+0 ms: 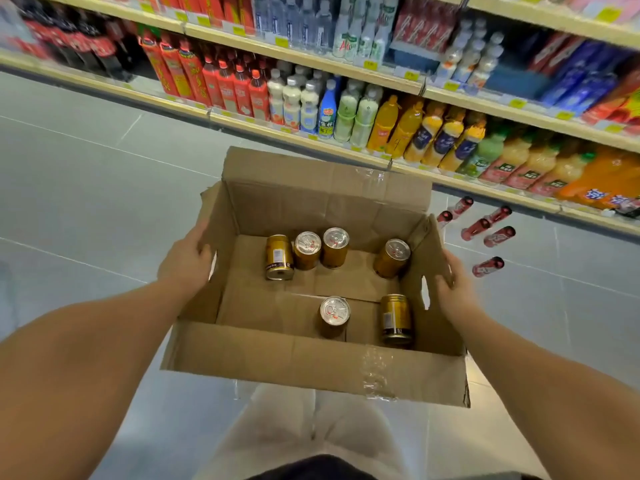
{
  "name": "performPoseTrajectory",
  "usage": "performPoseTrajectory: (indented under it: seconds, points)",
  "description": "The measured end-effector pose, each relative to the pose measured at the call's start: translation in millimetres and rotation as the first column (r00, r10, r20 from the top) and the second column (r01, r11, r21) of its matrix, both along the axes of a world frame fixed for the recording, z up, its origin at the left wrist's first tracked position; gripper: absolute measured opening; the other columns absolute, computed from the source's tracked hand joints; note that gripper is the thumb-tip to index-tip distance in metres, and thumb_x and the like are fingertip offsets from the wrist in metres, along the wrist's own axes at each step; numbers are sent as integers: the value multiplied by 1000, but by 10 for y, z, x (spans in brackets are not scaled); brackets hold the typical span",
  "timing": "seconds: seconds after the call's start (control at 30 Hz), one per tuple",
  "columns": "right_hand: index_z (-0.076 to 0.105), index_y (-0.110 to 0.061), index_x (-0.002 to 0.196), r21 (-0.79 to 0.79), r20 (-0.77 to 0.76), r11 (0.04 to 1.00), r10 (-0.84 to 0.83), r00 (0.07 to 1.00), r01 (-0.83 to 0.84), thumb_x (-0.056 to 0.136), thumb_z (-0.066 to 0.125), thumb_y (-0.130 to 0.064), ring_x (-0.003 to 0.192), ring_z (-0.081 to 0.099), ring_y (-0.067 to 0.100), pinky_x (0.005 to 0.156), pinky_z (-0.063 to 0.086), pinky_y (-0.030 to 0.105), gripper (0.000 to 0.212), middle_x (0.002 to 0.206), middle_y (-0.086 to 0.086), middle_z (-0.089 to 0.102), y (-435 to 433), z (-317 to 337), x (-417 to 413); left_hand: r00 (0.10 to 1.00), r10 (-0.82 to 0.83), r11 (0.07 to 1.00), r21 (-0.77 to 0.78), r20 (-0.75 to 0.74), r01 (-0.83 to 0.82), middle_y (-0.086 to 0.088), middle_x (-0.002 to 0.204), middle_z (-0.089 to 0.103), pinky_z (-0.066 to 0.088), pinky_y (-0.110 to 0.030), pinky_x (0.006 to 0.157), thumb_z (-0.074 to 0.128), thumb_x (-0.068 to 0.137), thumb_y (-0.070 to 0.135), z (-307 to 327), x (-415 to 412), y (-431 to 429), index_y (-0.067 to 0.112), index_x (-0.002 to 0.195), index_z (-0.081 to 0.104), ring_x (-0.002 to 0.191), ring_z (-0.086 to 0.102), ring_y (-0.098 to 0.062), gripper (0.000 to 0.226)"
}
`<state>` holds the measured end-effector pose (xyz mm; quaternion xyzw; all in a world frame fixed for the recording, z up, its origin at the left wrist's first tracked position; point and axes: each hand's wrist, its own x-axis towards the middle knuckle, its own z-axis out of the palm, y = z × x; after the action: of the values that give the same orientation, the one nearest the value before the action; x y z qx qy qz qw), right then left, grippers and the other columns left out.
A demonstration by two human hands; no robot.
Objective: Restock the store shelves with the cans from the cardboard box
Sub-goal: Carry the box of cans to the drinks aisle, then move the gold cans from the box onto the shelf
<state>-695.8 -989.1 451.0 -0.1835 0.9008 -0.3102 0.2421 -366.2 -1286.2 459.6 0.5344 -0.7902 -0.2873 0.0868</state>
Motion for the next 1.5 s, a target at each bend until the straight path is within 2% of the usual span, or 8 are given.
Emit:
performPoseTrajectory:
  seconds: [0.1, 0.27, 0.53, 0.63, 0.77, 1.2, 1.33, 1.5]
  points:
    - [23, -43, 144, 25, 5, 1000, -14, 1000, 14, 99, 42, -22, 94, 58, 18, 74, 51, 34, 53, 133, 3, 53, -541, -15, -275, 999, -9, 1000, -7, 37, 9, -12, 128, 57, 48, -43, 83, 38, 98, 21, 30, -316, -602, 32, 144, 27, 105, 58, -36, 47]
    - [22, -44, 144, 44, 15, 998, -34, 999, 34, 99, 41, -22, 110, 58, 30, 89, 52, 51, 53, 140, 5, 48, -1393, -123, -804, 998, -3, 1000, 14, 58, 2, -7, 131, 54, 49, -43, 84, 37, 99, 24, -96, -918, -1511, 38, 143, 25, 107, 58, -35, 47]
    - [27, -38, 145, -15, 90, 998, -57, 994, 58, 99, 42, -15, 125, 48, 27, 101, 44, 47, 53, 141, 1, 46, -2763, -838, -1912, 994, 8, 998, 63, 107, -15, -3, 138, 50, 46, -49, 93, 36, 99, 26, -815, -2124, -2946, 42, 143, 22, 116, 54, -36, 48]
    - [24, -43, 144, 33, 82, 993, -114, 990, 112, 99, 41, -18, 124, 49, 27, 98, 45, 43, 54, 142, 1, 46, -3240, -1159, -2253, 992, -9, 998, 56, 127, 2, -2, 139, 49, 45, -49, 94, 35, 99, 27, -1154, -2578, -3493, 45, 142, 18, 117, 53, -35, 50]
    - [23, -45, 144, 50, 67, 986, -165, 984, 162, 99, 40, -19, 115, 55, 28, 95, 49, 50, 54, 138, 3, 51, -3729, -1745, -2582, 991, -64, 998, 32, 121, 61, -4, 135, 51, 46, -49, 92, 34, 99, 25, -1764, -3079, -4104, 50, 141, 15, 115, 53, -35, 52]
    - [22, -47, 142, 135, 52, 971, -204, 978, 196, 100, 37, -27, 125, 48, 31, 102, 41, 51, 48, 144, 2, 44, -4703, -4512, -3344, 990, -97, 991, 107, 107, 86, -6, 134, 51, 46, -49, 92, 35, 99, 25, -4685, -4013, -5100, 43, 142, 23, 112, 54, -34, 48]
    - [23, -43, 142, 113, 19, 974, -202, 979, 199, 100, 38, -23, 124, 48, 30, 103, 41, 51, 49, 143, 3, 46, -4791, -5070, -3507, 995, -76, 990, 125, 61, 68, -1, 134, 52, 46, -48, 95, 36, 98, 24, -5232, -4212, -5190, 43, 141, 25, 113, 55, -31, 48]
    - [20, -37, 144, 74, -80, 973, -214, 973, 220, 100, 38, -18, 125, 47, 32, 102, 42, 50, 51, 145, 6, 42, -4857, -5403, -3635, 998, -66, 998, -6, 5, 66, -6, 132, 46, 45, -47, 88, 36, 96, 23, -5549, -4321, -5227, 40, 138, 26, 105, 54, -32, 47]
